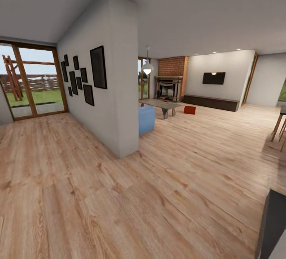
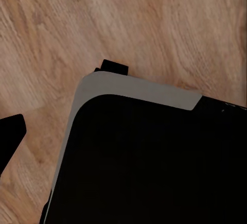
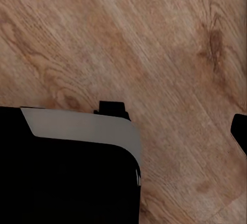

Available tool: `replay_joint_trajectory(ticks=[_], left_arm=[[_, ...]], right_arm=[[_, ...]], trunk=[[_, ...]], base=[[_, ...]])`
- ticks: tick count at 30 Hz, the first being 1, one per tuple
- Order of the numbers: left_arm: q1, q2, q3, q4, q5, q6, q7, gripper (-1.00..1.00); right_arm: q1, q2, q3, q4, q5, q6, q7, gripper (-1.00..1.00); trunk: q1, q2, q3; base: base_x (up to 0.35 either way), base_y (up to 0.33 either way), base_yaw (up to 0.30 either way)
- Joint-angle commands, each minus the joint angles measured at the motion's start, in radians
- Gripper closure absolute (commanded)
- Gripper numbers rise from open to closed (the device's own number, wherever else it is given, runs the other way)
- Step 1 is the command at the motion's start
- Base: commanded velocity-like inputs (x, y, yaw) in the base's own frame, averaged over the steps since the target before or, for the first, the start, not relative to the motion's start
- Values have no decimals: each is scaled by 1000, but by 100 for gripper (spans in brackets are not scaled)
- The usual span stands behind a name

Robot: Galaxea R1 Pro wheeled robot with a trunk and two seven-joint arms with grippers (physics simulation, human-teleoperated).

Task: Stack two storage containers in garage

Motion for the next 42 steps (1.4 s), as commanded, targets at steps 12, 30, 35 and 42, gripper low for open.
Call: replay_joint_trajectory(ticks=[12, 30, 35, 42], left_arm=[[0, 0, 6, 0, 0, -2, 0, -100], [0, 0, 5, 0, 0, 0, -1, -100], [0, 0, 5, 0, 0, -2, 0, -100], [0, 0, 5, 0, 0, -2, 0, -100]], right_arm=[[-1, 1, 7, 3, -7, -10, -2, -100], [-1, 2, 7, 0, -7, -7, 12, -100], [-1, 4, 7, 0, -7, -7, 17, -100], [-1, 5, 7, 0, -8, -8, 18, -100]], trunk=[[1, 0, -1], [1, 0, -1], [1, 0, 0], [1, 0, 3]], base=[[324, 0, 0], [324, 0, 0], [324, 0, -55], [324, 0, -219]])
